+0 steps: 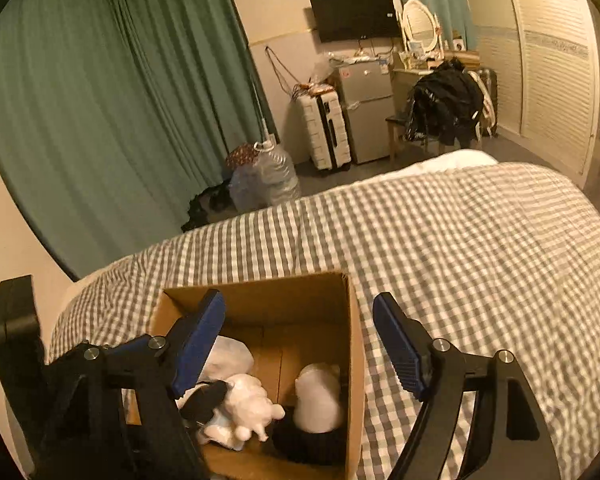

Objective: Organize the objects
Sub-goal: 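Lower the figurine and cylinder into the box and open both tools, then grasp the toothpaste tube with the right tool and lift it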

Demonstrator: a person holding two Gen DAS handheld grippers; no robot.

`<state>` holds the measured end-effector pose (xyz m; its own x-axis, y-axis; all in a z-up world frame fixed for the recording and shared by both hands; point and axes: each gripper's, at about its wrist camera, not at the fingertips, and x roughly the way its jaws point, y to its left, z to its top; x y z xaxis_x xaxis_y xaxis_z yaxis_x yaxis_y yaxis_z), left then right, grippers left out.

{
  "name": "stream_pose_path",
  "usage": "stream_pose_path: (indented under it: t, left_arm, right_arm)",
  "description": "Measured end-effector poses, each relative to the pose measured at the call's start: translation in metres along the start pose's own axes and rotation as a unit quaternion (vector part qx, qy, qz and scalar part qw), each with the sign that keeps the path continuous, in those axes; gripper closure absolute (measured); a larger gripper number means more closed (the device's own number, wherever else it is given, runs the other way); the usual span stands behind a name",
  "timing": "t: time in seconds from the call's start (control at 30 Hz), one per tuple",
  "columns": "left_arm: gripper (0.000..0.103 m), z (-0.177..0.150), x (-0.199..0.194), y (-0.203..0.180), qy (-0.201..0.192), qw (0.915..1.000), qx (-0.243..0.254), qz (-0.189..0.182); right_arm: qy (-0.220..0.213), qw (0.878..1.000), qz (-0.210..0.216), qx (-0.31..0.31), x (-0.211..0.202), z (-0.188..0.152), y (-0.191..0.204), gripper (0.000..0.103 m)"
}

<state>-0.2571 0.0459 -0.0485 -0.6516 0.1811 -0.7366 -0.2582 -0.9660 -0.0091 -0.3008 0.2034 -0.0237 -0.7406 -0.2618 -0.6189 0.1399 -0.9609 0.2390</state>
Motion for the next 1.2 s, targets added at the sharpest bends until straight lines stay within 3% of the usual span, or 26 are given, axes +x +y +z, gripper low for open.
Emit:
stream_pose_path:
  t: [0.03, 0.33, 0.47, 0.6, 0.87, 1.03, 1.2]
  left_arm:
    - [0.004, 0.001, -0.014, 0.003, -0.009, 0.9999, -0.002, 0.005]
    - [0.002, -0.005, -0.127, 0.021, -0.080, 0.9961, 0.000, 0.037]
    - [0.001, -0.017, -0.162, 0.028, -0.102, 0.9933, -0.004, 0.053]
    - [0.001, -0.033, -0.181, 0.040, -0.109, 0.9926, -0.025, 0.046]
    - [0.001, -0.082, -0.174, 0.058, -0.081, 0.9925, -0.041, 0.082]
    - [0.001, -0.125, -0.140, 0.068, -0.038, 0.9935, -0.068, 0.084]
    - [0.001, -0.160, -0.090, 0.070, 0.008, 0.9925, -0.066, 0.103]
  right_arm:
    - [-0.005, 1.000, -0.002, -0.004, -0.009, 0.003, 0.004, 0.026]
    - [-0.058, 0.997, -0.018, -0.050, -0.110, 0.012, 0.053, 0.026]
    - [-0.074, 0.995, -0.017, -0.064, -0.145, 0.004, 0.071, 0.026]
    - [-0.075, 0.993, -0.019, -0.084, -0.172, -0.014, 0.085, 0.021]
    - [-0.038, 0.993, -0.008, -0.107, -0.167, -0.064, 0.098, 0.021]
    - [0.008, 0.992, -0.010, -0.123, -0.129, -0.103, 0.096, 0.021]
    - [0.081, 0.987, -0.009, -0.141, -0.071, -0.146, 0.090, 0.021]
